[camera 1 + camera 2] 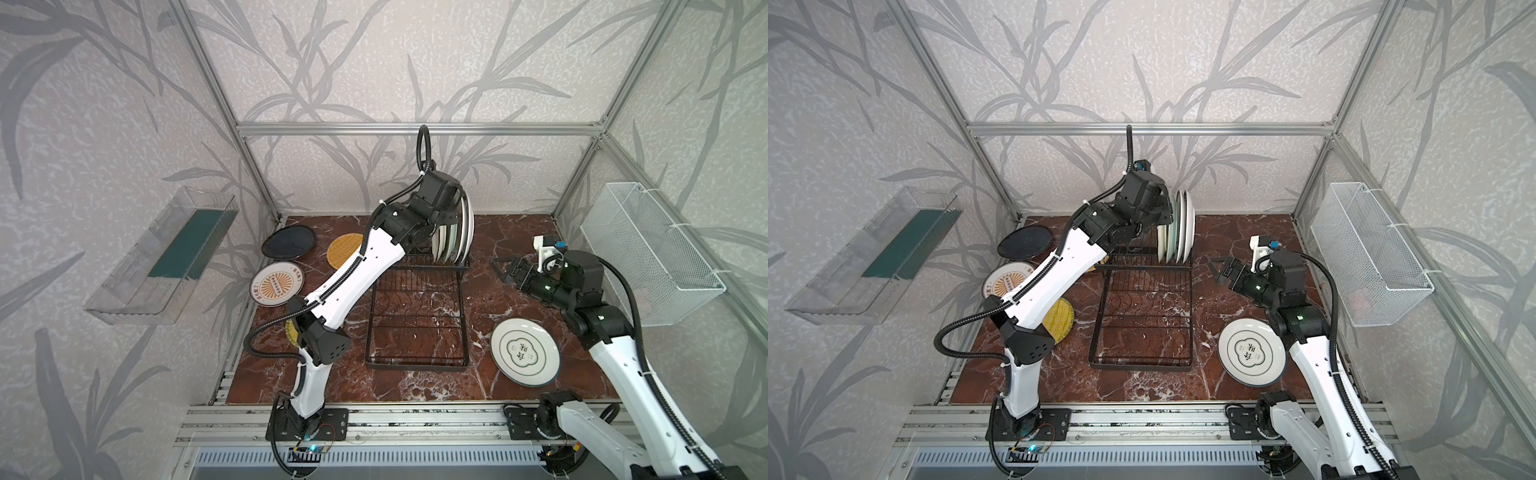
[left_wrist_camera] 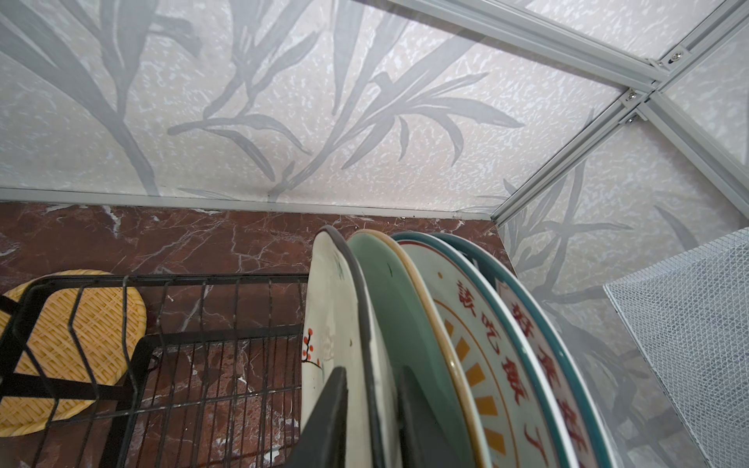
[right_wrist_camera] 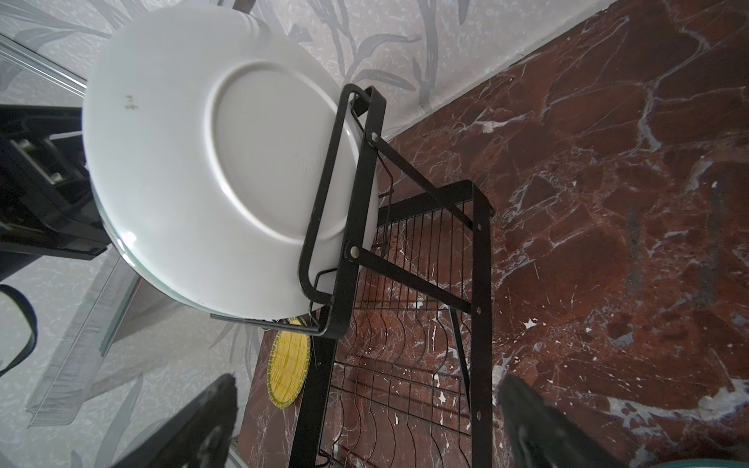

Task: Load plates into a dish rack
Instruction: Place the plate on the dish rack.

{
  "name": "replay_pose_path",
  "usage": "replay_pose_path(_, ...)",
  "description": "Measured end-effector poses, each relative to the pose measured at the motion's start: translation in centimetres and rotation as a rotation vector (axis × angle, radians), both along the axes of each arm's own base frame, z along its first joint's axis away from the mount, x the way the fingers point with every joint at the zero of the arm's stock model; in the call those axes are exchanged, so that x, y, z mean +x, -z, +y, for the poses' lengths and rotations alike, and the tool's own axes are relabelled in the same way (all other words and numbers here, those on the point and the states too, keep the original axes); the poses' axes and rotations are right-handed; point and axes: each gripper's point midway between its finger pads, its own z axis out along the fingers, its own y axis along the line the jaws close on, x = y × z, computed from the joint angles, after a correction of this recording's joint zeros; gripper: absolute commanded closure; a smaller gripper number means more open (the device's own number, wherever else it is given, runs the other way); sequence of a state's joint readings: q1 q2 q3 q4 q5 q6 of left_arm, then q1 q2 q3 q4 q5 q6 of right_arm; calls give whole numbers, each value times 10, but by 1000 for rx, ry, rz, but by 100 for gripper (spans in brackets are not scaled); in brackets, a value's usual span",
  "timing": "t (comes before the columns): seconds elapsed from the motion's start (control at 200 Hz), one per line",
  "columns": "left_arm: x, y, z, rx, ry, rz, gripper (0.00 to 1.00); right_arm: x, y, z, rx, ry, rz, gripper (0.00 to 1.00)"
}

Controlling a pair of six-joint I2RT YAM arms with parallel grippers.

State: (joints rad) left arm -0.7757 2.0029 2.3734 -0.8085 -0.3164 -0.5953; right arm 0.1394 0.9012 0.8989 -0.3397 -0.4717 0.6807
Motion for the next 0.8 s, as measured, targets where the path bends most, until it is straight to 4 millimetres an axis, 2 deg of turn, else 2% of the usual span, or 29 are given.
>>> replay_pose_path(0.205,0,-6,1,-2,1,-18,69,-1,-1,0,1,0,-5,1)
replay_pose_path(0.35,-3,-21,5,-12,5,-47,63,-1,-2,0,-1,0,-5,1)
replay_pose_path(0.51,-12,-50,17,-36,9,-103,62,-1,-3,-1,-11,2,-10,1)
replay_pose_path(0.655,-23,-81,33,-65,8,-160,59,-2,-14,-3,-36,3,-36,1)
replay_pose_path(0.805,-39,-115,58,-96,11,-216,50,-2,-29,-4,-55,1,-81,1)
